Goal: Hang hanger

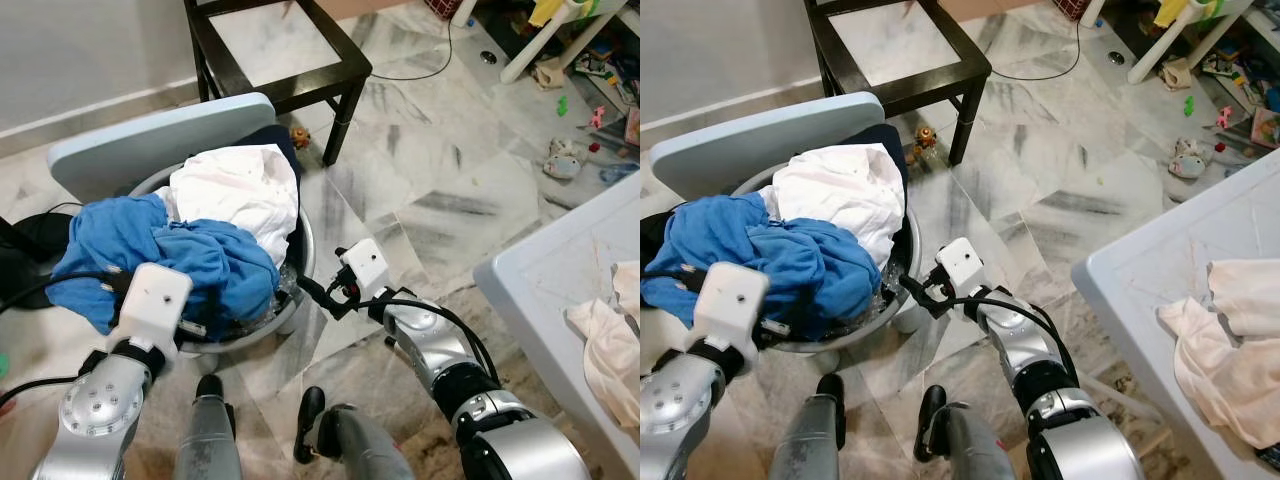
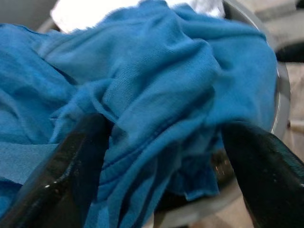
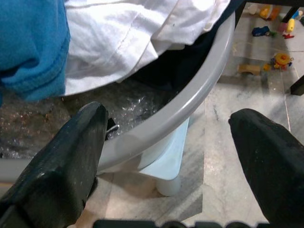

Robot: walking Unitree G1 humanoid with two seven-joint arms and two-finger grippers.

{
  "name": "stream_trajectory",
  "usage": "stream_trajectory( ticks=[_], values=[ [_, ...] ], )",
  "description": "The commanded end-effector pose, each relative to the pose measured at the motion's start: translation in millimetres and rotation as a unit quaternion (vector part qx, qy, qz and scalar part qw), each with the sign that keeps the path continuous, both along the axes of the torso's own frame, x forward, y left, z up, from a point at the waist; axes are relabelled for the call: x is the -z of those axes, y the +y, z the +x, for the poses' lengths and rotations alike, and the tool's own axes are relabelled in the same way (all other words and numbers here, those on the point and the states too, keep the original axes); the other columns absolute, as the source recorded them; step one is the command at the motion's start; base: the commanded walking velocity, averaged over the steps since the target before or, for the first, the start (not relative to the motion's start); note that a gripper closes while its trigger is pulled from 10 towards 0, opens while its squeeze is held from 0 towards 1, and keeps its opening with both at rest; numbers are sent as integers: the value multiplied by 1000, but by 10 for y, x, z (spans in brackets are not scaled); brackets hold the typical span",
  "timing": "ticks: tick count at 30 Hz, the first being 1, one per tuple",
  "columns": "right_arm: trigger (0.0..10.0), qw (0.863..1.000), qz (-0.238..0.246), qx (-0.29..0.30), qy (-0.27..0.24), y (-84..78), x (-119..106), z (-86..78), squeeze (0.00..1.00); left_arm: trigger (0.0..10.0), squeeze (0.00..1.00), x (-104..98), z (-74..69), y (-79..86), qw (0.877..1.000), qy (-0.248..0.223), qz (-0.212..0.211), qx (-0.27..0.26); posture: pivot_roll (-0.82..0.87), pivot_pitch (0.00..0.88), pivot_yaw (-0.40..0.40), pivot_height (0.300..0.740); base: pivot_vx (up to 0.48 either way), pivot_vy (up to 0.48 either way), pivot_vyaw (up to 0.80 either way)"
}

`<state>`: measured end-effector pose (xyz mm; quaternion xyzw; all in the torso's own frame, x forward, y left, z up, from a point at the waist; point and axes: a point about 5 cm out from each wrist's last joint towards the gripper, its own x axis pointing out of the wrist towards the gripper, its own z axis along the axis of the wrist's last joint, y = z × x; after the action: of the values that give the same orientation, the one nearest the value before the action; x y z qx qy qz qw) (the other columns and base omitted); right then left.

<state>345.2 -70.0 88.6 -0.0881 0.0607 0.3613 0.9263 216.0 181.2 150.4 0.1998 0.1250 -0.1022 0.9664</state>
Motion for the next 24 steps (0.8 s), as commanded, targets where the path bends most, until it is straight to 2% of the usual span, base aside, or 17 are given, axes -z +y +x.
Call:
stream_trajectory(
  ticks=[1, 4, 5, 6, 7, 8, 9, 15, 21, 22, 24],
  values=[
    [10000, 1000, -7, 10, 20, -64, 110, -41, 0, 10000, 1000, 12, -47, -14, 1000, 14, 9, 13, 458, 379, -205, 740, 0, 0, 0],
    [10000, 1000, -7, 8, 21, -48, 114, -45, 0, 10000, 1000, -7, -44, 39, 999, 17, 28, 21, 460, 380, -204, 740, 0, 0, 0],
    [10000, 1000, -7, 8, 21, -43, 115, -46, 0, 7922, 1000, -13, -44, 72, 999, 17, 37, 26, 461, 380, -203, 740, 0, 0, 0],
    [10000, 1000, -7, 8, 21, -41, 117, -47, 0, 1608, 1000, -17, -40, 108, 998, 18, 45, 27, 461, 380, -202, 740, 0, 0, 0],
    [10000, 1000, -7, 8, 22, -39, 118, -48, 0, 1608, 1000, -20, -37, 132, 998, 19, 51, 28, 461, 380, -202, 740, 0, 0, 0],
    [10000, 1000, -7, 8, 22, -38, 122, -51, 0, 0, 980, -32, -24, 174, 998, 16, 56, 23, 462, 379, -199, 740, 0, 0, 0],
    [10000, 1000, -7, 9, 23, -37, 128, -54, 0, 0, 0, -52, -9, 233, 998, 11, 66, 13, 462, 379, -198, 740, 0, 0, 0],
    [10000, 1000, -8, 13, 24, -50, 137, -54, 0, 0, 0, -181, 53, 396, 993, -25, 112, -16, 462, 376, -195, 740, 0, 0, 0],
    [10000, 1000, -8, 16, 24, -53, 140, -52, 0, 0, 0, -212, 11, 437, 991, -20, 131, -5, 472, 376, -193, 740, 0, 0, 0],
    [10000, 1000, -8, 15, 25, -49, 140, -53, 0, 10000, 0, -232, 29, 421, 990, -29, 135, 0, 473, 376, -193, 740, 0, 0, 0],
    [10000, 1000, -8, 13, 25, -35, 139, -53, 0, 10000, 0, -320, 104, 299, 990, -54, 122, 37, 474, 377, -196, 740, 0, 0, 0]
  ],
)
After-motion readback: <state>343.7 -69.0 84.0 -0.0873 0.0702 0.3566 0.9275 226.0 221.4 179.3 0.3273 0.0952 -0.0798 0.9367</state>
